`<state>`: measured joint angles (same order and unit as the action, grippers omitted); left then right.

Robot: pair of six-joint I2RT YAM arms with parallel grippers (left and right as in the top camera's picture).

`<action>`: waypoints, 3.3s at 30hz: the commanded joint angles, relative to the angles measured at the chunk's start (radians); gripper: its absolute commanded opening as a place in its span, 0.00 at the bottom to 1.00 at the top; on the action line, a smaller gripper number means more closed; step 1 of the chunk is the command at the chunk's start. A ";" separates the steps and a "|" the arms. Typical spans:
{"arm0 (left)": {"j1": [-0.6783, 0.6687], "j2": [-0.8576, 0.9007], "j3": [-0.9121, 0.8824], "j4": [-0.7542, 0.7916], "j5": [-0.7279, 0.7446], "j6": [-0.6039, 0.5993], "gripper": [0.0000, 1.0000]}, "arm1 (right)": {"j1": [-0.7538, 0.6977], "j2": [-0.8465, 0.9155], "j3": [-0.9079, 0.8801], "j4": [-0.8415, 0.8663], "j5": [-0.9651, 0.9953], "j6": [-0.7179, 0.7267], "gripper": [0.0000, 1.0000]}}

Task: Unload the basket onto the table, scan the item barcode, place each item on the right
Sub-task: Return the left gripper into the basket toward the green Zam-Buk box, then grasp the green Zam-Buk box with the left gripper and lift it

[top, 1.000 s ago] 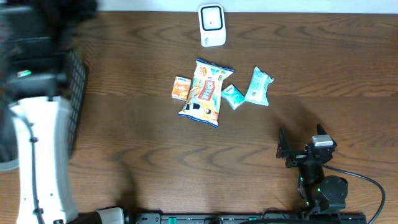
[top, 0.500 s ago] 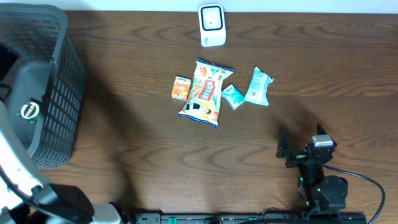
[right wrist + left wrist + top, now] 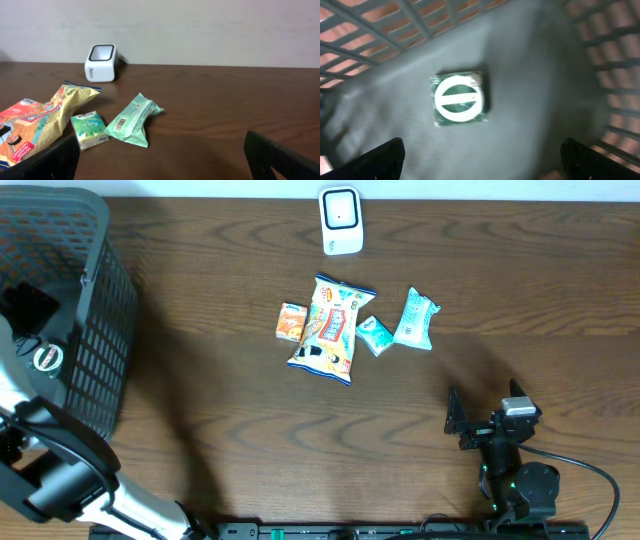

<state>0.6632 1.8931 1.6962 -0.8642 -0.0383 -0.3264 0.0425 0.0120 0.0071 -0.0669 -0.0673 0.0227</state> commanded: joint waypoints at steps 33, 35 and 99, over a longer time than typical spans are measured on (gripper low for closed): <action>-0.008 0.234 -0.035 0.124 -0.155 -0.124 0.99 | -0.002 -0.005 -0.001 -0.005 0.001 0.014 0.99; -0.008 0.240 -0.043 0.130 -0.153 -0.124 0.99 | -0.002 -0.005 -0.001 -0.005 0.001 0.014 0.99; -0.010 -0.399 0.000 0.309 0.438 -0.468 0.43 | -0.002 -0.005 -0.001 -0.005 0.001 0.014 0.99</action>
<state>0.6582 1.5654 1.6806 -0.5785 0.2317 -0.6708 0.0425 0.0120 0.0071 -0.0673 -0.0673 0.0227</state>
